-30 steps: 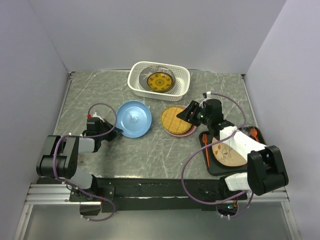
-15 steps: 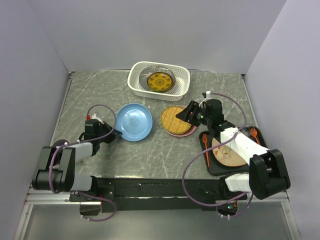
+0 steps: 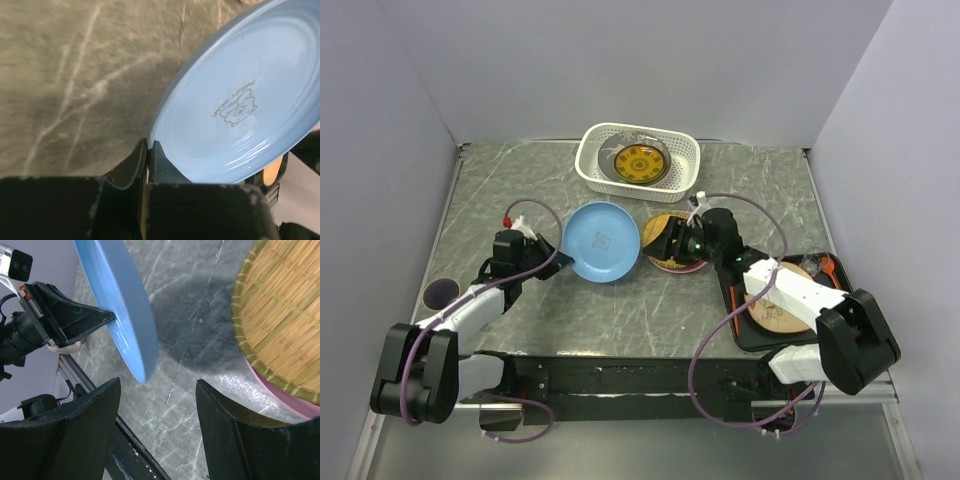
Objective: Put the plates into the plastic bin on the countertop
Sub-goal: Pick up the plate at the center of the board, then place the plate in the plastic bin.
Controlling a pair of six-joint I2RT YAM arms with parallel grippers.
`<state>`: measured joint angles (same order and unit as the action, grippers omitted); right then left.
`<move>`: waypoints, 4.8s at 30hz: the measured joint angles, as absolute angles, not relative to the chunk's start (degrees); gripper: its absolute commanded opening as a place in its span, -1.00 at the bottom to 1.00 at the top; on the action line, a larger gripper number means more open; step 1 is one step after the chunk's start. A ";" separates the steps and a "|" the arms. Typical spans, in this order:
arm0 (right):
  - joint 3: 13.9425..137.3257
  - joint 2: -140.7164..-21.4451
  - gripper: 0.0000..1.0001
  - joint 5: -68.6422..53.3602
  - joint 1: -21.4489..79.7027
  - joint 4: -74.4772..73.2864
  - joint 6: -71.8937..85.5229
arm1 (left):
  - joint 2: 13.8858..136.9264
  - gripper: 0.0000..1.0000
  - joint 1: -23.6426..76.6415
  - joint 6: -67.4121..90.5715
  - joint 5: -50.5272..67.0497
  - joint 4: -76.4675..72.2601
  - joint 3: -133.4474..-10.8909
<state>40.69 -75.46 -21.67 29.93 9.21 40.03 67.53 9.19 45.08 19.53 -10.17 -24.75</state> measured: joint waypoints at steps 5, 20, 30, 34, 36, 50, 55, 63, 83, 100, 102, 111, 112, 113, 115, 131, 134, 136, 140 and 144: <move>40.71 -76.09 0.38 -20.58 31.73 10.15 41.06 | 67.53 -0.99 12.49 45.17 19.53 -9.50 -25.10; 40.71 -78.08 -0.47 -15.99 34.26 9.89 42.85 | 66.83 -0.99 15.97 46.33 19.20 -9.91 -25.10; 40.71 -81.60 -1.00 -12.27 34.24 8.25 42.37 | 63.64 -0.99 16.27 46.11 19.07 -8.60 -25.12; 40.71 -81.58 -1.00 -11.97 34.26 8.05 42.33 | 63.64 -0.76 16.34 46.15 19.09 -8.71 -25.10; 40.71 -81.56 -1.00 -11.79 34.26 7.97 42.30 | 63.64 -0.15 16.38 46.17 19.18 -8.78 -25.12; 40.71 -80.77 -1.00 -13.34 34.63 7.68 42.98 | 58.35 0.98 16.32 46.15 17.63 -9.08 -24.38; 41.28 -80.90 -1.00 -13.17 34.63 7.38 42.96 | 53.89 0.99 16.32 46.09 16.75 -8.19 -23.57; 48.93 -86.85 -1.00 -13.13 34.63 6.24 42.83 | 46.28 0.99 16.32 45.67 16.05 -7.81 -22.61; 72.66 -99.90 -1.00 -14.76 24.10 -0.32 41.30 | 41.89 0.99 16.32 44.80 17.15 -10.24 -18.55; 96.12 -114.26 -1.00 -16.43 18.59 -7.68 40.60 | 45.54 0.99 16.32 44.64 17.30 -11.84 -17.69; 97.01 -114.93 -1.00 -16.60 18.46 -8.32 40.60 | 45.91 0.99 16.32 44.64 17.28 -11.86 -17.69; 98.28 -117.32 -1.00 -17.50 17.87 -8.80 40.82 | 47.62 0.99 16.32 44.62 17.26 -12.69 -17.69; 98.74 -117.86 -1.00 -17.54 17.72 -8.82 40.84 | 47.92 0.99 16.32 44.62 17.28 -12.71 -17.69; 99.26 -118.58 -1.00 -17.61 17.54 -8.82 40.86 | 48.10 0.99 16.32 44.64 17.28 -12.71 -17.67; 99.88 -119.70 -1.00 -17.67 17.15 -8.84 41.06 | 48.23 0.99 16.32 44.64 17.28 -12.84 -17.67; 106.83 -127.02 -0.99 -18.15 14.83 -11.05 42.57 | 48.29 0.99 16.32 44.56 17.28 -13.21 -16.14; 106.91 -127.07 -0.94 -18.22 14.52 -11.05 42.65 | 48.86 0.99 16.32 44.10 17.26 -13.08 -16.14; 107.48 -127.55 -0.90 -18.33 14.39 -11.16 42.83 | 49.25 0.99 16.32 43.83 17.26 -12.80 -16.16; 109.45 -129.69 -0.68 -18.63 14.31 -10.96 43.44 | 49.39 0.99 16.32 42.78 16.60 -11.51 -16.53; 110.59 -132.22 -0.14 -19.42 14.31 -10.68 44.66 | 49.21 0.99 16.32 42.48 16.12 -11.25 -16.71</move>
<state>110.59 -132.22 -19.42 14.31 -10.68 44.66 49.21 16.32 42.48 16.12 -11.25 -16.71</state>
